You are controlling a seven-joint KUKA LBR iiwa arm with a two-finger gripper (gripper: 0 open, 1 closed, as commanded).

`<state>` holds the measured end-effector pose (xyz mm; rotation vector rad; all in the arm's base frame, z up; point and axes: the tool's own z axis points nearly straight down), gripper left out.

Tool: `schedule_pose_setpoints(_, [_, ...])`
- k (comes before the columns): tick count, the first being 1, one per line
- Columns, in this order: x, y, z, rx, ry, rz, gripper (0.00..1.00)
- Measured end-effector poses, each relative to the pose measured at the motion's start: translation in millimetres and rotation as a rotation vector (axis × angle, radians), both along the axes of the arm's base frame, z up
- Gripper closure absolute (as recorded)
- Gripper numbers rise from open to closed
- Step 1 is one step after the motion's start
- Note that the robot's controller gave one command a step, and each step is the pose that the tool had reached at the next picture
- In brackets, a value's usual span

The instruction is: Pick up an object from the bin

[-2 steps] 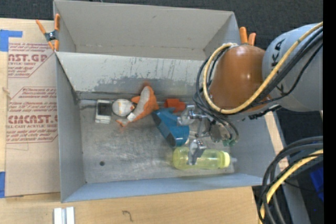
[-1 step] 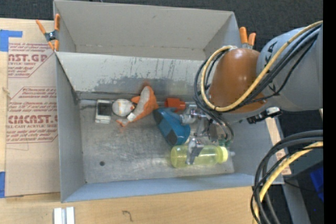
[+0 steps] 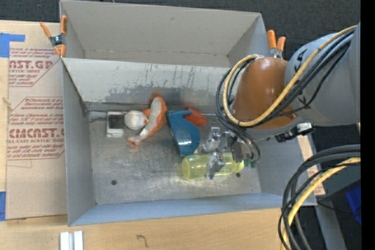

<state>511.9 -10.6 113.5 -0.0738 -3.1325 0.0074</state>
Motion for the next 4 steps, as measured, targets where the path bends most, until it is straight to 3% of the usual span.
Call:
schedule_pose_setpoints(1, [0.0,0.1,0.0,0.0,0.0,0.0,1.0])
schedule_pose_setpoints(2, [13.2,-7.9,129.6,0.004,-0.011,0.002,1.0])
schedule_pose_setpoints(3, [13.1,-7.7,129.5,0.005,-0.011,0.002,0.0])
schedule_pose_setpoints(4, [13.1,-7.7,129.5,0.005,-0.011,0.002,0.0])
